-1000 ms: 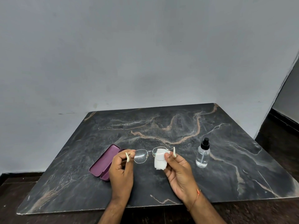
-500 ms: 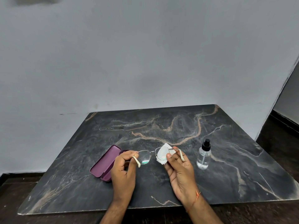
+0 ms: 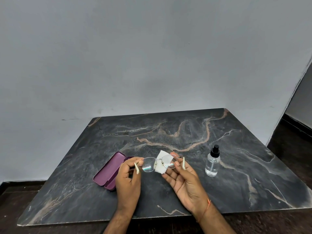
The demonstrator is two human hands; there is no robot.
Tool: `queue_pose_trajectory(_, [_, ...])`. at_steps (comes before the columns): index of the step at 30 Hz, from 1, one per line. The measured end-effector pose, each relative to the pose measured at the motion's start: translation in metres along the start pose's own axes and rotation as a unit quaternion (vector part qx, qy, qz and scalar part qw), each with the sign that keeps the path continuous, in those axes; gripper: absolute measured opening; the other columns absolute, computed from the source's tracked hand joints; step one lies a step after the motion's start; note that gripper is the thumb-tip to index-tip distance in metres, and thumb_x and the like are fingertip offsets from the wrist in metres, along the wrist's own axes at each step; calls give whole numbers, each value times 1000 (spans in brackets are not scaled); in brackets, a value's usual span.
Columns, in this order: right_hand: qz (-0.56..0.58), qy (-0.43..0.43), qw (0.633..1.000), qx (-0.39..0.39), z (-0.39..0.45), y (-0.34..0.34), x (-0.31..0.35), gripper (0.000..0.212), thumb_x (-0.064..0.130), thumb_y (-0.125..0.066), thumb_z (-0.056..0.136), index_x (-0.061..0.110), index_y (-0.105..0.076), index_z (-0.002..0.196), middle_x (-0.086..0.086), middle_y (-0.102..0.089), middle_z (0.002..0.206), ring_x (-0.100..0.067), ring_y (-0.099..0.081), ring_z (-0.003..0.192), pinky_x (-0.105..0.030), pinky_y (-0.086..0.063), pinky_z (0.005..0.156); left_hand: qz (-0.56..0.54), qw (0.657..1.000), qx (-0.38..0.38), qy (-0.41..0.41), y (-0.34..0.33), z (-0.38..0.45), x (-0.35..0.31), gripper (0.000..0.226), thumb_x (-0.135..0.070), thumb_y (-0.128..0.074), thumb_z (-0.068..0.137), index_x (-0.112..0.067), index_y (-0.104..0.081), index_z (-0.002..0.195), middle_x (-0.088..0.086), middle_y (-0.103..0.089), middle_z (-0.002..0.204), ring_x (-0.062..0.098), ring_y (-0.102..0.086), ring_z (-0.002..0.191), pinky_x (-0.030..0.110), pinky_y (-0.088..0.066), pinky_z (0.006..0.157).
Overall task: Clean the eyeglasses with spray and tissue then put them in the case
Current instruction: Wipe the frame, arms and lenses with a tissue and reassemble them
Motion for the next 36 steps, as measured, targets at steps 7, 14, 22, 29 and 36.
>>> queue_pose_trajectory(7, [31, -1, 999, 4, 2, 4, -1, 44, 6, -69, 87, 8, -73, 130, -18, -74, 114, -27, -76, 94, -45, -66, 83, -2, 1000, 10, 5, -1, 0, 1, 11, -28, -69, 100, -25, -78, 105, -4, -80, 108, 14, -75, 107, 25, -58, 92])
queue_pose_trajectory(14, [45, 38, 998, -21, 3, 3, 4, 40, 0, -62, 91, 7, -67, 129, -20, -76, 123, -29, -79, 103, -42, -64, 93, 9, 1000, 18, -8, -4, -1, 6, 19, -8, -73, 100, -26, -78, 101, -5, -79, 107, 19, -76, 106, 38, -60, 92])
queue_pose_trajectory(22, [49, 64, 995, -53, 6, 5, 6, 48, -1, -70, 84, 6, -65, 131, -13, -77, 114, -26, -78, 104, -37, -67, 85, 1, 999, 5, -42, -3, -3, -4, 19, -28, -72, 97, -45, -75, 105, -10, -78, 110, 17, -76, 108, 27, -59, 94])
queue_pose_trajectory(29, [30, 59, 996, -55, 7, 6, 3, 42, 0, -73, 83, 5, -65, 125, -16, -76, 116, -25, -77, 101, -39, -65, 87, -1, 999, -12, -36, -2, -2, -7, 10, -30, -70, 97, -35, -76, 103, -11, -79, 108, 13, -74, 108, 12, -52, 91])
queue_pose_trajectory(36, [17, 31, 999, -40, 6, 5, 0, 38, 4, -69, 89, 4, -66, 127, -22, -75, 123, -26, -78, 99, -41, -67, 80, 7, 999, -14, -42, -2, -2, -11, 11, -30, -69, 97, -38, -75, 103, -16, -78, 106, 8, -73, 106, 11, -51, 90])
Point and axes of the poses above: each hand's wrist, its own z-axis towards the middle knuckle, its own y-axis out of the back of the hand, x = y × z, the point moved 3 cm from there along z, towards the middle knuckle
